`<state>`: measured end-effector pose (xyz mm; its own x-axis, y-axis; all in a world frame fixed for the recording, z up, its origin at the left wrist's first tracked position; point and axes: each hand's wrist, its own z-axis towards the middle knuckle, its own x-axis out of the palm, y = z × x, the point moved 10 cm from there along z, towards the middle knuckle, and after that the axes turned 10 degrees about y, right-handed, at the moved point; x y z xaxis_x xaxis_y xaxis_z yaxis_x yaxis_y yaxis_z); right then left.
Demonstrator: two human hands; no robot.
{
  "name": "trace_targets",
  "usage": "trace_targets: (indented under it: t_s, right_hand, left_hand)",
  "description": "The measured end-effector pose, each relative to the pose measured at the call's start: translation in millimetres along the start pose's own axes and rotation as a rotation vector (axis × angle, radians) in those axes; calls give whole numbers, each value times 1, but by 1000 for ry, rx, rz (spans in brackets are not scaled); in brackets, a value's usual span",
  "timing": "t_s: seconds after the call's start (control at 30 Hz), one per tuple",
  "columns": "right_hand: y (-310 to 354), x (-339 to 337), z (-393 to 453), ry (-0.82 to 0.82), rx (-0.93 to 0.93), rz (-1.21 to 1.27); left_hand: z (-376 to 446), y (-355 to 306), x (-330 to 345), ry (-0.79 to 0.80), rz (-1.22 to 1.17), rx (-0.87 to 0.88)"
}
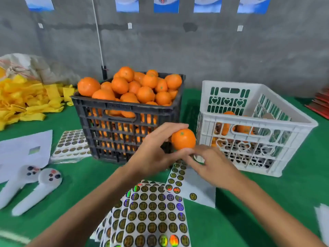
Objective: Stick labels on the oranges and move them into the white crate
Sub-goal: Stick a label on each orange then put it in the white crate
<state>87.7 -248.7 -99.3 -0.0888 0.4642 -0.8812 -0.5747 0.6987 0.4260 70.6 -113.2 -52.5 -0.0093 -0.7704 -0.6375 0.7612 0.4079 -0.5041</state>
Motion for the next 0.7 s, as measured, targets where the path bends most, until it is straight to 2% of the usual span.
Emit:
trace_targets:
  t_s: [0.1,0.2,0.43,0.7]
  right_hand:
    - [-48,51,-33,226,152,-90]
    - [-67,83,-64,314,154,-22]
    - [-71,98,-74,236,144,16]
    - [-71,97,-68,185,137,87]
  left_hand:
    - [-43,45,54,175,-226,-289]
    - [-75,71,91,320,-307,-428]
    - [-93,82,115,384,-342,-536]
    - [-99,88,117,324,-396,-563]
